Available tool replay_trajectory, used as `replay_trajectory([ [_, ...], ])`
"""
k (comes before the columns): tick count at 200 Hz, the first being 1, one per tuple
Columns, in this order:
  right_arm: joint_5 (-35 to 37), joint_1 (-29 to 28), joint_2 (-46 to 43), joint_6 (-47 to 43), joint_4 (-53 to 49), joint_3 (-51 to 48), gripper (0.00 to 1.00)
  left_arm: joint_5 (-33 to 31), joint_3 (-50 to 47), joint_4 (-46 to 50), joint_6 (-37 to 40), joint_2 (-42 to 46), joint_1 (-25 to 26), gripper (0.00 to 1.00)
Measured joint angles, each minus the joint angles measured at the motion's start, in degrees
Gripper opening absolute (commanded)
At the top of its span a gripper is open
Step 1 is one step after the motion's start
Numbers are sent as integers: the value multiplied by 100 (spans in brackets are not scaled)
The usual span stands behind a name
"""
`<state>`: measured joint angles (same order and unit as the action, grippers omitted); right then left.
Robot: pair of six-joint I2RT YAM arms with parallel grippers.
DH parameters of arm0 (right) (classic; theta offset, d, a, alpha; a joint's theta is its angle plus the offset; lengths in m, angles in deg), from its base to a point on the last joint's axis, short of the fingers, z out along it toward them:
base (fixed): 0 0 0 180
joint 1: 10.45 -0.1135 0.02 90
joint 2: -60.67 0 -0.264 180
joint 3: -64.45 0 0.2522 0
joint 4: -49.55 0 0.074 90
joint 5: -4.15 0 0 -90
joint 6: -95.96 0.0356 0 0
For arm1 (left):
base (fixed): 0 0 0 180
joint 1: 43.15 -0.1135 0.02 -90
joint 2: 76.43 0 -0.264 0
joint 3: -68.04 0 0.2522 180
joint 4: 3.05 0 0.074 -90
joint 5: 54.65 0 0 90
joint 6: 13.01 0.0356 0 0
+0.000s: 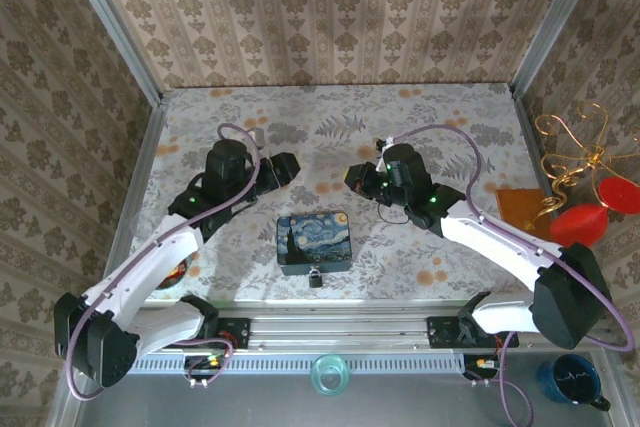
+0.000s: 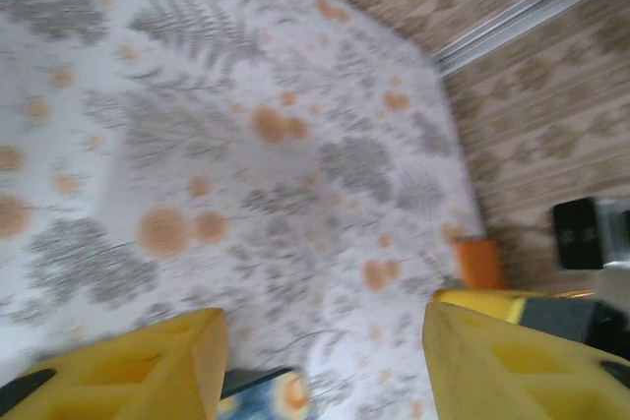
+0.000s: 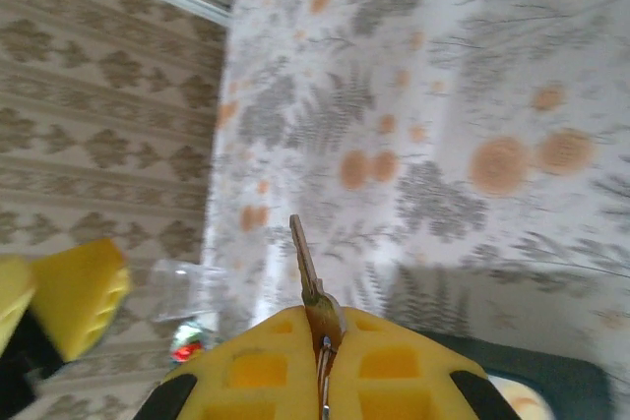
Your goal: Unlock a padlock with a key
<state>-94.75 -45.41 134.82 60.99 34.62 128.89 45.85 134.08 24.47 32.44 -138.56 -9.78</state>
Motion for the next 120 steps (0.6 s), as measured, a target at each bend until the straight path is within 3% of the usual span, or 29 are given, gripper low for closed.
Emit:
replay_trajectory([
  [30, 98, -7, -7, -249, -588, 2, 0, -1027, 413, 1499, 691, -125, 892, 61],
  [62, 199, -7, -7, -409, -901, 26, 0, -1873, 481, 2846, 756, -184, 1849, 65],
  [76, 229, -7, -7, -424, -973, 50, 0, -2107, 481, 3346, 647, -181, 2159, 99],
  [120, 227, -7, 109, -433, -992, 240, 0, -2347, 415, 4085, 393, -122, 3014, 100],
])
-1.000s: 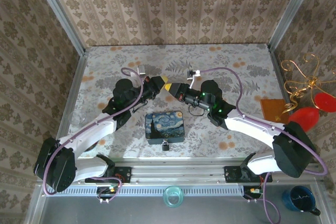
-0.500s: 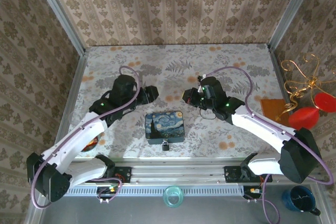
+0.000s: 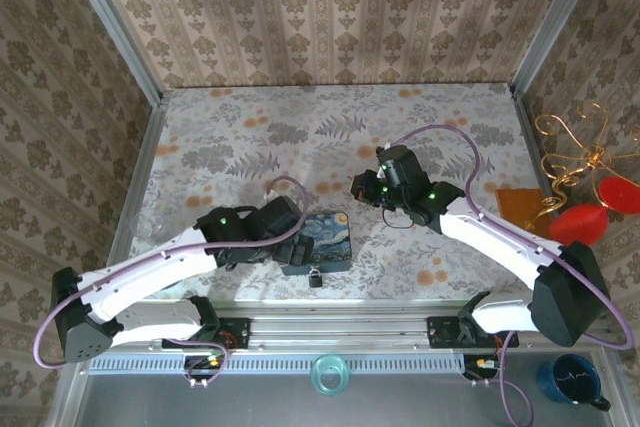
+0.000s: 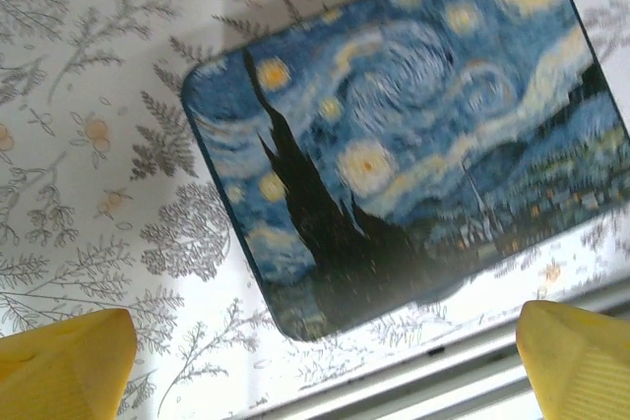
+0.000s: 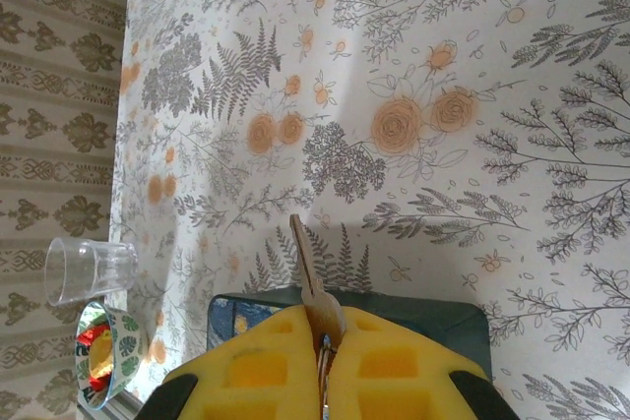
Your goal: Unlock a padlock with a key
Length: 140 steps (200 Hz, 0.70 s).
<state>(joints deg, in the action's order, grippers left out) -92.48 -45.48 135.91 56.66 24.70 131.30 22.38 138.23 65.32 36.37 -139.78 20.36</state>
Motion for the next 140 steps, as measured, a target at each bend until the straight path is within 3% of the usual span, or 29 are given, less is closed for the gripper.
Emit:
replay_trajectory([
  [70, 2, 0, 15, 46, 9, 2, 0, 116, -501, -151, -332, -619, 468, 100],
  [140, 0, 0, 15, 74, 15, 2, 0, 157, -911, -715, -599, -953, 385, 100],
])
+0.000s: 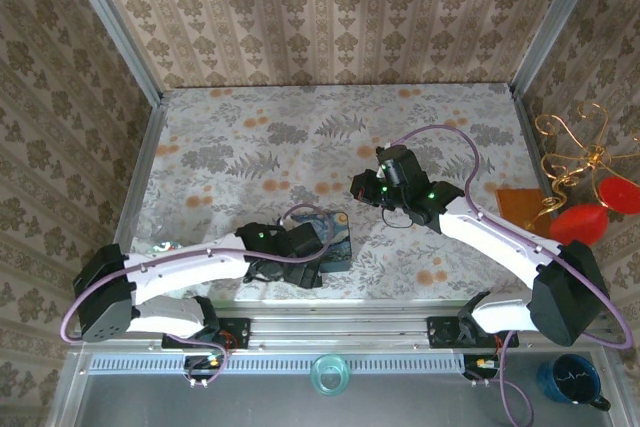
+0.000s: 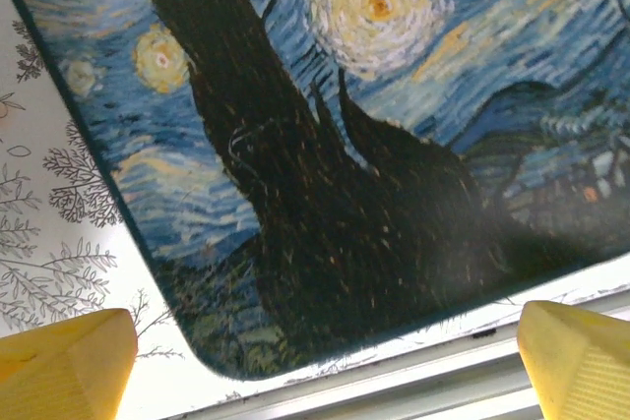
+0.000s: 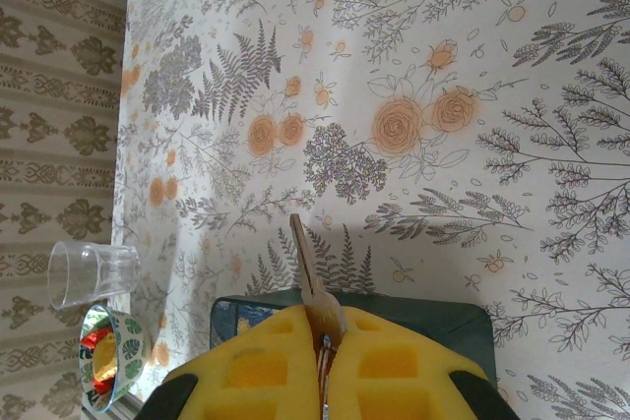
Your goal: Unlock a padlock with a key
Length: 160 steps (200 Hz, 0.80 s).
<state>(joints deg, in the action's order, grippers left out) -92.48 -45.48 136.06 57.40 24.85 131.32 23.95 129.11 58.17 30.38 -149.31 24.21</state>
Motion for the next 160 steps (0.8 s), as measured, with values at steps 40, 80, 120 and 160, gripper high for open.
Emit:
replay_trajectory([
  [40, -2, 0, 0, 13, -4, 0, 0, 44, -7, -426, 9, -208, -387, 95],
  [80, -2, 0, 0, 11, -4, 0, 0, 44, -11, -1038, 227, -350, -916, 94],
  [120, -2, 0, 0, 13, 0, 0, 0, 46, -11, -1681, 560, -461, -1541, 94],
  [160, -2, 0, 0, 13, -2, 0, 0, 57, 173, -2275, 1010, -1073, -2188, 93],
])
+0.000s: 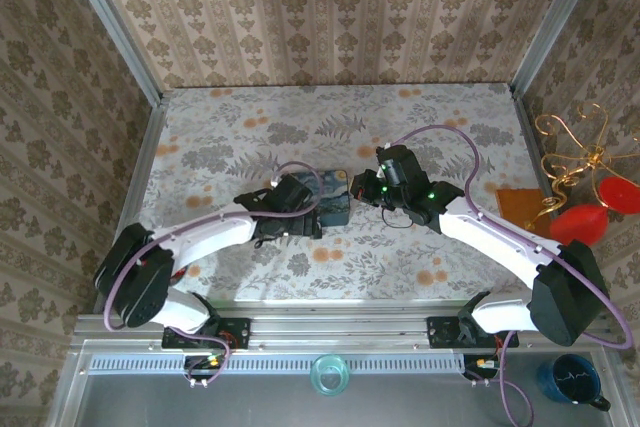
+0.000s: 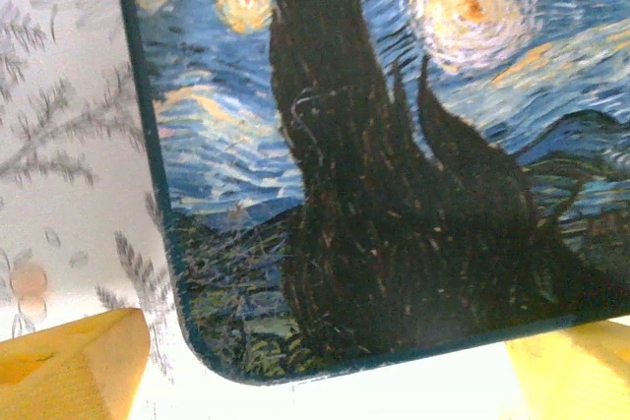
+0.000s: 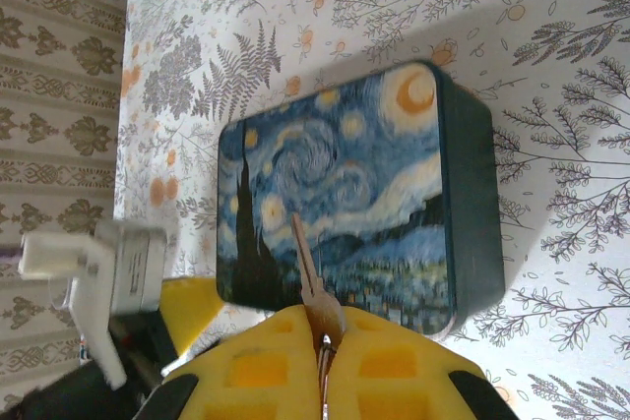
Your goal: Unlock a padlock with a key
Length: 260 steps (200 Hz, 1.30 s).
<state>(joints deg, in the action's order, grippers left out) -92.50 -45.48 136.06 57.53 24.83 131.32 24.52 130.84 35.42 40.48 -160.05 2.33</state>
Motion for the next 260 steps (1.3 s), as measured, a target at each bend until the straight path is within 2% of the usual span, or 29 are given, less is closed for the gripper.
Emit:
replay_trajectory([
  [34, 0, 0, -2, 2, 0, -9, 0, 199, 251, -417, 352, -450, -509, 94],
  [60, -22, 0, -13, 2, 37, -87, 0, 271, 463, -575, 551, -503, -551, 94],
  [91, -66, 0, -122, 2, 83, -260, 0, 509, 164, -942, 566, 87, -538, 92],
  [123, -98, 0, -153, 7, 205, -297, 0, 785, -785, -1537, 258, 1121, -496, 89],
  [147, -131, -9, -153, 81, 343, -393, 0, 962, -1182, -1939, 0, 1307, -275, 88],
  [176, -144, -24, -155, 133, 407, -509, 0, 1154, -1296, -2468, -192, 1049, -52, 84],
  [217, -149, -28, -234, 155, 407, -518, 0, 1322, -1410, -3333, -223, 260, -55, 78],
  [260, -149, -39, -398, 227, 407, -584, 0, 1366, -1198, -3416, -122, -323, -131, 74],
])
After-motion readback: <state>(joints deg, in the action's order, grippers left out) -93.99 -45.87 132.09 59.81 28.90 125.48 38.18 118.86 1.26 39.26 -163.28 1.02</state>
